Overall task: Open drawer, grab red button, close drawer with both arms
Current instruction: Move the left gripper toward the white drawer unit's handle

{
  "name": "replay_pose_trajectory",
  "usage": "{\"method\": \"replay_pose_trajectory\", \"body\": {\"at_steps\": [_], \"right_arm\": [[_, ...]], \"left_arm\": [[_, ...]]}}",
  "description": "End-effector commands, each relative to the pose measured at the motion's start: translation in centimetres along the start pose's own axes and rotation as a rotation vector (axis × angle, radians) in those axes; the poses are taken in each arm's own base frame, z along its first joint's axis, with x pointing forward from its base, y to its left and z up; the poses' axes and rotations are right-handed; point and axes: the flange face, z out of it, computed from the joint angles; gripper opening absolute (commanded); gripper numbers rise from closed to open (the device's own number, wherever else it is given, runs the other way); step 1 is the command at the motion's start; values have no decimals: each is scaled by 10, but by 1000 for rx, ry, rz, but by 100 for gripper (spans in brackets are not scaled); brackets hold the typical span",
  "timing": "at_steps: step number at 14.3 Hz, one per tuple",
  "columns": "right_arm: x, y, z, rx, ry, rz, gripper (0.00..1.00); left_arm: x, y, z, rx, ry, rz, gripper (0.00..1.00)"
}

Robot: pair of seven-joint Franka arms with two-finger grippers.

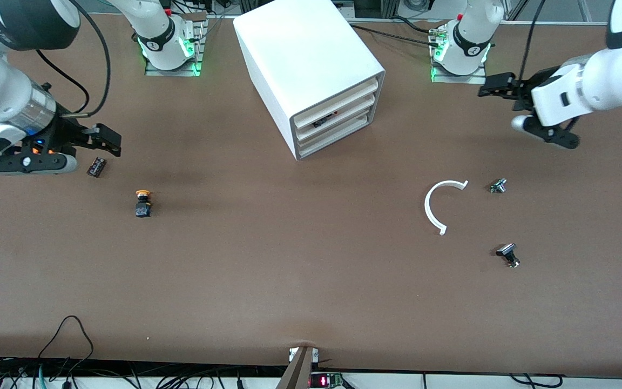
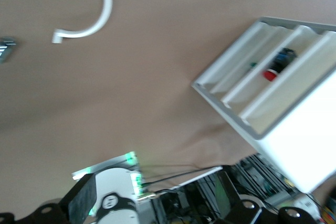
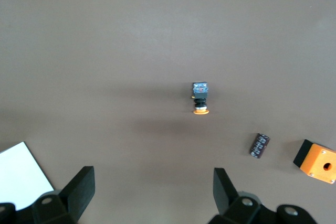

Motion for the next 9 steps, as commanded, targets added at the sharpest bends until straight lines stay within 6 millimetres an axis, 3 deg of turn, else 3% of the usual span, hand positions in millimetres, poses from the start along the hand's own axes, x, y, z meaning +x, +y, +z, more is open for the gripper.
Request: {"method": "replay_pose_trajectory", "body": {"at_steps": [1, 3, 5, 7, 9], "right_arm": [[5, -10, -5, 6, 10, 15, 100], [5, -10, -5, 9, 9, 15, 100], [6, -10, -3, 7, 5, 17, 100], [12, -12, 6, 6, -7, 21, 100], [14, -24, 11, 3, -15, 58, 100]], "left_arm": [[40, -4, 33, -178, -44, 33, 99], [76, -6, 57, -333, 36, 9, 99], [102, 16, 87, -346, 48, 61, 99], [109, 28, 119, -347, 62, 167, 99], [113, 26, 150, -403, 96, 254, 99]]}}
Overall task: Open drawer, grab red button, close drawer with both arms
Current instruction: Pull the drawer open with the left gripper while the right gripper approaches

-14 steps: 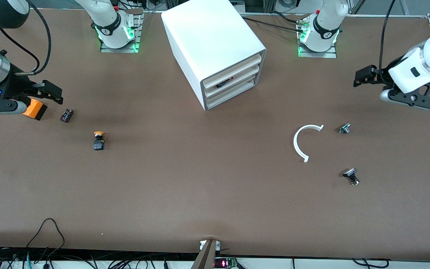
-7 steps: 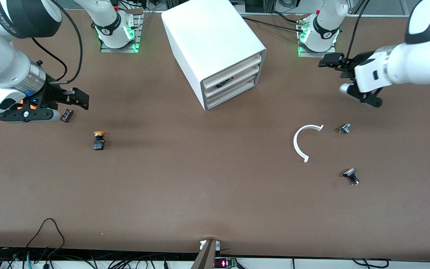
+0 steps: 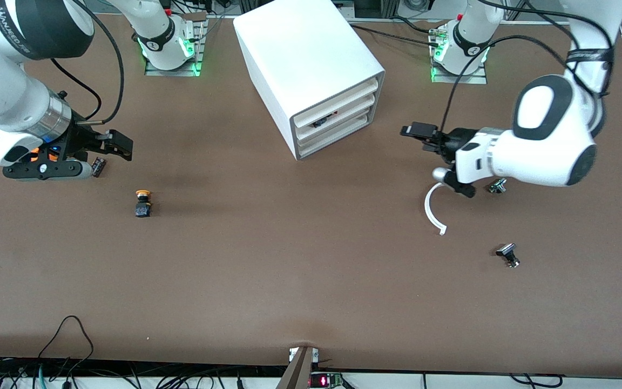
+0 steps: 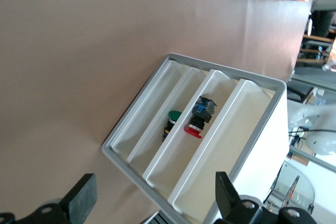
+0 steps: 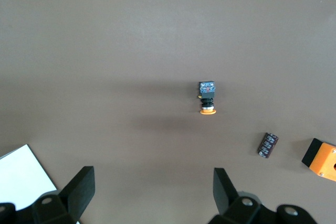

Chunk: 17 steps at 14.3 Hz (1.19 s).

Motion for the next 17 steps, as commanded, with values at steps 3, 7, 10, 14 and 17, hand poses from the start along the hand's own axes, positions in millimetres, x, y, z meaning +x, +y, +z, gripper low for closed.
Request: {"method": "replay_pose_trajectory", "body": {"at_steps": [3, 7, 10, 14, 17], "right_arm": [[9, -22, 7, 0, -10, 58, 100], [17, -30, 23, -2, -27, 63, 100], [21, -52, 30, -11, -29, 96, 100], [21, -63, 39, -7, -47, 153, 100], [19, -89, 52, -24, -62, 218, 100]], "left_arm": [[-18, -38, 58, -118, 39, 223, 99], [-28, -44, 103, -187, 49, 270, 98], [-34, -44, 135, -146, 42, 289, 95], [-44, -35, 182, -125, 102, 312, 94], [-53, -43, 195, -153, 109, 338, 87]]}}
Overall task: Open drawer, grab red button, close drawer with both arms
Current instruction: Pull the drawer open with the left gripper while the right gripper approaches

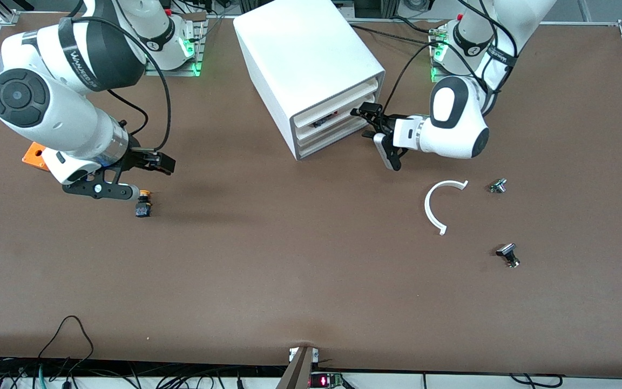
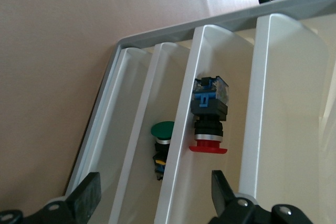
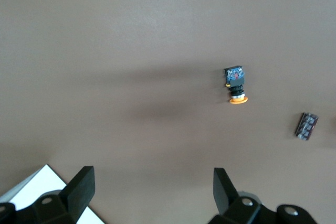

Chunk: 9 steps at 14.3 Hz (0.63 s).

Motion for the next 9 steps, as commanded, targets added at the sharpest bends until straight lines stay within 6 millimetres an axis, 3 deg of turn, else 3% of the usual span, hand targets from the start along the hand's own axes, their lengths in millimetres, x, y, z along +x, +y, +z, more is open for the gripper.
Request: {"method": "replay_pose_trajectory", "body": {"at_steps": [1, 6, 7, 8, 9], "right_arm": [[-1, -25, 7, -5, -9, 79, 100], [-9, -71, 21, -15, -7, 140, 100], [-12, -80, 26, -22, -9, 151, 100], [-14, -86, 28, -26, -10, 167, 100], [-15, -90, 31, -30, -13, 175, 100]], "left_arm": [[-17, -2, 0, -5, 20, 25, 84], [-25, 9, 24, -23, -23, 34, 67], [-25, 9, 23, -21, -23, 44, 59], [-25, 8, 23, -22, -22, 59, 37], [-26, 7, 24, -25, -24, 69, 7]]}}
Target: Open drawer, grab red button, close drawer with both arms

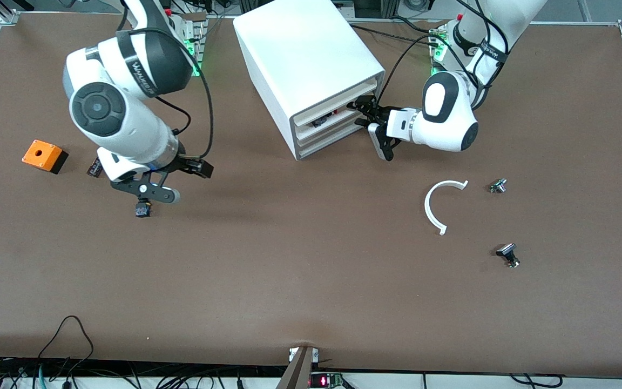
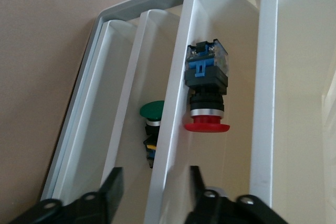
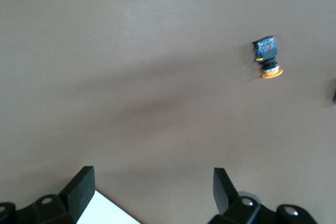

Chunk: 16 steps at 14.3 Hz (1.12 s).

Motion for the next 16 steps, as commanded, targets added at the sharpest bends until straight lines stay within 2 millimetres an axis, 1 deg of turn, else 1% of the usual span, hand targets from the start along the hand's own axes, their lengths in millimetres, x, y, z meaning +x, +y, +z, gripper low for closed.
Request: {"method": "replay_pose_trajectory", "body": {"at_steps": [1, 3, 5, 6, 7, 9, 10, 12, 13, 15, 16], "right_arm": [[0, -13, -1, -6, 2, 34, 100], [3, -15, -5, 11, 17, 35, 100], [12, -22, -10, 30, 28, 36, 100], [15, -24, -9, 34, 30, 37, 100], [17, -28, -12, 45, 39, 39, 100], [11, -48, -14, 60, 49, 78, 100], [5, -57, -13, 68, 58, 90, 100], [0, -73, -20, 118, 102, 95, 100], [-4, -82, -19, 132, 111, 107, 100], [-21, -115, -16, 191, 157, 106, 100], [-32, -132, -10, 203, 174, 104, 100]], "left_arm": [[-8, 5, 0, -3, 17, 38, 0], [-9, 3, 1, -6, 17, 34, 0], [-9, 1, 1, -7, 15, 29, 0], [-10, 0, -1, -7, 17, 27, 0], [-8, -3, -8, -1, 28, 27, 0], [-5, -10, -21, 3, 53, 11, 0], [2, -15, -32, 1, 77, 5, 0], [0, -36, -47, -3, 106, -22, 0], [2, -47, -58, -4, 125, -29, 0], [12, -65, -82, 24, 128, -16, 0], [16, -77, -96, 33, 138, -13, 0]]}}
